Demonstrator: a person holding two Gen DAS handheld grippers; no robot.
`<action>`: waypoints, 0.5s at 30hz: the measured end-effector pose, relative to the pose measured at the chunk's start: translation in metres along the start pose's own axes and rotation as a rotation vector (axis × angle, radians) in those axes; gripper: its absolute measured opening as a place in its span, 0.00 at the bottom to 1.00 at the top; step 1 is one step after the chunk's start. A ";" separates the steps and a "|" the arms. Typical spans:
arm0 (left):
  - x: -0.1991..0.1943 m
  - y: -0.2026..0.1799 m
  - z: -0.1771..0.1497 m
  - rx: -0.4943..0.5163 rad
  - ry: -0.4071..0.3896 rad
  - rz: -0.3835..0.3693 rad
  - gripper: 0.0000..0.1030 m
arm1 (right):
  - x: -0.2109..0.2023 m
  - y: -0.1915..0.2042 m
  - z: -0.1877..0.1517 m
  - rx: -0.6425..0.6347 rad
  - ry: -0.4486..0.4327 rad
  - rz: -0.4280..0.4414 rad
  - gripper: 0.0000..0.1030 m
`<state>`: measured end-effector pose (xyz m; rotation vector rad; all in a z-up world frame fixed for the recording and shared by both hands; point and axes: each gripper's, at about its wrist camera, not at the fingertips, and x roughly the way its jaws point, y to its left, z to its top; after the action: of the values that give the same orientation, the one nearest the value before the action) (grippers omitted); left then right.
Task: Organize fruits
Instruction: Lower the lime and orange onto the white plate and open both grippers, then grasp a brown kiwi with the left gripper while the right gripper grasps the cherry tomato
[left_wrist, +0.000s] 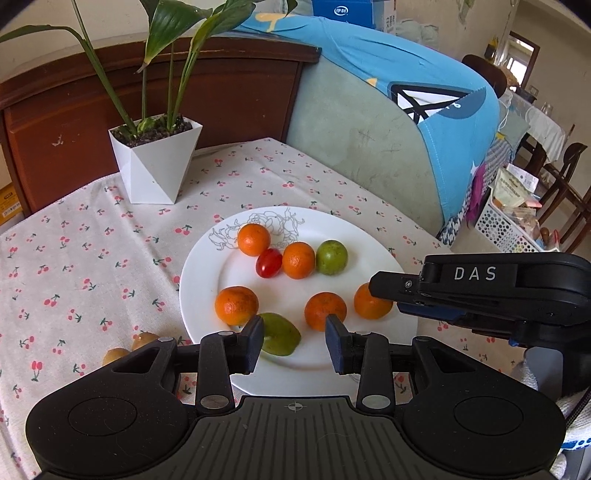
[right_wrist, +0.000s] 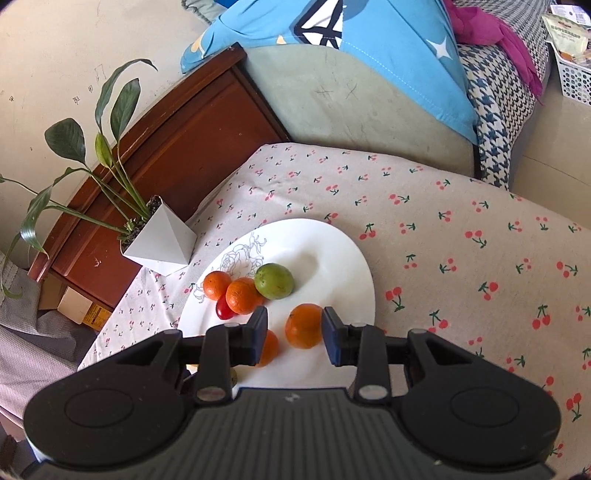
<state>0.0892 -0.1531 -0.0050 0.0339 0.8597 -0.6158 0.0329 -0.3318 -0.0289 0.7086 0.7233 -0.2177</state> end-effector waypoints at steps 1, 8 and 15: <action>-0.002 0.001 0.002 -0.008 -0.003 -0.003 0.38 | -0.001 0.000 0.000 0.002 -0.006 0.007 0.33; -0.023 0.024 0.021 -0.075 -0.068 0.013 0.51 | -0.008 0.017 -0.001 -0.088 -0.054 0.062 0.37; -0.047 0.054 0.033 -0.124 -0.115 0.073 0.58 | -0.011 0.045 -0.016 -0.253 -0.050 0.143 0.37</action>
<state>0.1175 -0.0942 0.0395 -0.0811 0.7802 -0.4902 0.0345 -0.2882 -0.0066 0.5094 0.6359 -0.0119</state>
